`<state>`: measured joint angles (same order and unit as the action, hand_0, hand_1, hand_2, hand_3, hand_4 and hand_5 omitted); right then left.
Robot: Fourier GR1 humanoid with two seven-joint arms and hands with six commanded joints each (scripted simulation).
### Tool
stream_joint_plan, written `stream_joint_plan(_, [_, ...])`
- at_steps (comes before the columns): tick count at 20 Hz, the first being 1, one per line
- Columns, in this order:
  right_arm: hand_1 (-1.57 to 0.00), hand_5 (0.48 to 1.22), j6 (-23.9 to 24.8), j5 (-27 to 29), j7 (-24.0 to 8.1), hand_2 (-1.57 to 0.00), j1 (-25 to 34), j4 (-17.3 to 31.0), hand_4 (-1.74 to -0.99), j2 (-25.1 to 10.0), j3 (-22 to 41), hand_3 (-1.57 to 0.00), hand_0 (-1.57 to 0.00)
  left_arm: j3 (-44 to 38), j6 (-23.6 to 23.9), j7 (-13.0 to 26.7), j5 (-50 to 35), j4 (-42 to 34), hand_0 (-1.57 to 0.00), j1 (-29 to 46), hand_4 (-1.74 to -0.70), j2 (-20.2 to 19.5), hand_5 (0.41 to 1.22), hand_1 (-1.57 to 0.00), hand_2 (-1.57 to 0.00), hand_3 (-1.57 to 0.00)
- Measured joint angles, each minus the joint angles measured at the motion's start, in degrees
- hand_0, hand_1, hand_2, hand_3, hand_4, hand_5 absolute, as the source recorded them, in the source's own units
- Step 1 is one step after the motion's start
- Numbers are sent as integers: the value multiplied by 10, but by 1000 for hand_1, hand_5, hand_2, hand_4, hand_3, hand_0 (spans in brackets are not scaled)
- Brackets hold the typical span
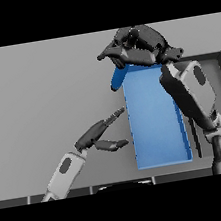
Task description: Pick up the blue pipe and place it into the blue bin.
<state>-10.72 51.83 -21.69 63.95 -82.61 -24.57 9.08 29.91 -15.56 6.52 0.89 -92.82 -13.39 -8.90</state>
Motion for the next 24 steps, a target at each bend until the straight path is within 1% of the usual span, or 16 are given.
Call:
stream_joint_plan(3, [-1571, 1221, -10, -28, 6, -1571, -15, 86, -1498, -23, -12, -1571, -1571, -7, -3, 2, -6, 2, 1, -9, -886, -1, 482, 1, 1, 1])
stream_joint_plan(4, [-1571, 1221, -15, -34, 7, -1571, -22, 109, -1498, -23, -12, -1571, -1571, -4, -4, 3, -4, 5, 1, -9, -883, 2, 481, 1, 1, 1])
stream_joint_plan(7, [-1571, 1221, -6, -59, 8, -1571, -67, 160, -1499, -32, -8, -1571, -1571, -7, -3, -10, -1, 11, 1, -6, -878, -2, 482, 1, 1, 1])
stream_joint_plan(8, [-1571, 1221, 6, -61, 2, -1571, -84, 160, -1499, -33, -5, -1571, -1571, -6, -7, -9, -6, 5, 1, -3, -877, -4, 483, 1, 1, 1])
stream_joint_plan(9, [-1571, 1221, 12, -69, -4, -1571, -103, 176, -1499, -33, 0, -1571, -1571, -9, -2, -1, -3, 9, 1, -12, -873, 0, 483, 1, 1, 1])
stream_joint_plan(12, [-1571, 1221, 43, -86, -20, -1571, -151, 174, -1499, -36, 20, -1571, -1571, -7, -5, -10, -1, 8, 1, -3, -868, -7, 481, 1, 1, 1])
stream_joint_plan(13, [-1571, 1221, 56, -92, -30, -1571, -170, 175, -1499, -37, 27, -1571, -1571, -3, -6, -19, 3, 5, 1, 4, -870, -8, 480, 1, 1, 1])
stream_joint_plan(15, [-1571, 1221, 89, -95, -59, -1571, -199, 170, -1499, -47, 34, -1571, -1571, -7, -6, -15, -4, 3, 1, 3, -877, -7, 479, 1, 1, 1])
stream_joint_plan(17, [-1571, 1221, 108, -102, -94, -1571, -221, 162, -1586, -53, 51, -1025, -1571, 1, -1, -10, 4, 5, 1, 4, -880, 1, 475, 1, 1, 1])
stream_joint_plan(18, [-1571, 1221, 115, -105, -105, -1571, -237, 154, -1617, -55, 60, -820, -1571, 1, 1, -8, 7, 5, 1, 3, -881, -1, 476, 1, 1, 1])
stream_joint_plan(19, [-1571, 1221, 118, -103, -125, -1571, -253, 148, -1642, -62, 69, -681, -1571, 1, -1, -12, 7, 4, 1, 4, -883, -3, 479, 1, 1, 1])
stream_joint_plan(20, [-1571, 1221, 119, -107, -129, -1571, -262, 146, -1662, -67, 77, -617, -1571, -1, -1, -13, 4, 1, 1, -1, -885, -3, 481, 1, 1, 1])
stream_joint_plan(21, [-1571, 1199, 117, -105, -132, -1571, -261, 159, -1617, -77, 93, -808, -1571, -3, -1, -7, 2, 2, 1, -3, -886, -1, 483, 1, 1, 1])
stream_joint_plan(22, [-1514, 1188, 129, -93, -132, -1454, -267, 163, -1573, -88, 116, -960, -1571, -5, -3, -5, -1, 7, 1, -5, -885, -2, 486, 1, 1, 1])
stream_joint_plan(23, [-1211, 1176, 127, -88, -133, -1163, -265, 174, -1515, -94, 131, -768, -1257, -3, -4, -9, 0, 5, 1, -3, -883, -3, 490, 1, 1, 1])
stream_joint_plan(24, [-968, 1146, 137, -74, -132, -930, -261, 186, -1451, -97, 147, -614, -1005, -2, -4, -6, 1, 6, 1, -4, -882, -1, 493, 1, 1, 1])
